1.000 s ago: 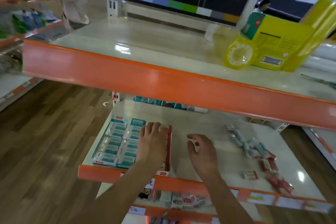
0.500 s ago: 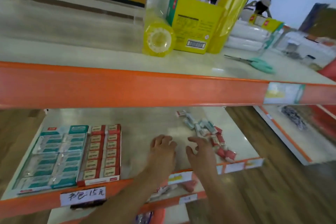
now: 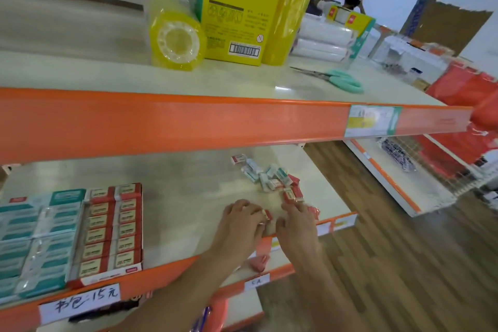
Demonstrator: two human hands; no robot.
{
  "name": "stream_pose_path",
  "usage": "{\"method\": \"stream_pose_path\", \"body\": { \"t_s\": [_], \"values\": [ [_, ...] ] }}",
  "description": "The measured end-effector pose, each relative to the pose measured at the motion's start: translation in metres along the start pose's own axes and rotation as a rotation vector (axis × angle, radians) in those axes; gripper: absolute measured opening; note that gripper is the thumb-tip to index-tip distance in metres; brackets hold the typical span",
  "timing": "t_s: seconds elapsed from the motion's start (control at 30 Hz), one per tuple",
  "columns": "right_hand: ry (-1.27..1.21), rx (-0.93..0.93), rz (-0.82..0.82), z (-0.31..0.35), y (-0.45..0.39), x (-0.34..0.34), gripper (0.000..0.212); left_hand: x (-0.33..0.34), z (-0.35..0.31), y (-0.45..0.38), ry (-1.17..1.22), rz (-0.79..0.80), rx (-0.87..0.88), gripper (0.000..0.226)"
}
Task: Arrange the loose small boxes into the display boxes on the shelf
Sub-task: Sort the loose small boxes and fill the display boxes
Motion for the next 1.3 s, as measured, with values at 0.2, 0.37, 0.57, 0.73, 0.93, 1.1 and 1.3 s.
{"method": "stream_pose_path", "body": {
  "t_s": [0.2, 0.37, 0.57, 0.73, 0.93, 1.1, 1.3],
  "values": [
    [0.017, 0.166, -0.207, -0.022, 0.003, -0.017, 0.042, -0.012, 0.032, 0.016, 0.123, -0.029, -0.093, 0.008],
    [-0.066, 0.141, -0.168, -0.025, -0.003, -0.011, 0.041, -0.017, 0.038, 0.020, 0.190, -0.087, -0.142, 0.010],
    [-0.324, -0.092, -0.042, 0.022, 0.001, 0.016, 0.026, -0.019, 0.048, 0.026, 0.216, -0.090, -0.180, 0.025],
    [-0.569, -0.210, 0.061, 0.044, -0.004, 0.029, 0.016, -0.031, 0.062, 0.040, 0.218, -0.135, -0.184, 0.030],
    [-0.599, -0.244, 0.180, 0.048, -0.009, 0.041, 0.010, -0.042, 0.076, 0.059, 0.223, -0.195, -0.269, 0.033],
    [-0.529, -0.265, 0.260, 0.045, -0.009, 0.046, 0.038, -0.044, 0.077, 0.067, 0.246, -0.231, -0.298, 0.035],
    [-0.505, -0.299, 0.132, 0.054, 0.000, 0.038, 0.032, -0.052, 0.075, 0.070, 0.282, -0.262, -0.283, 0.035]
  ]
}}
Point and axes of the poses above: each hand's wrist, its own y-axis away from the middle knuckle, its own x-axis out of the palm, z = x × y, the point moved 8 cm from there along -y, towards the middle knuckle, and after that the axes turned 12 degrees about z, right-handed, at the moved point
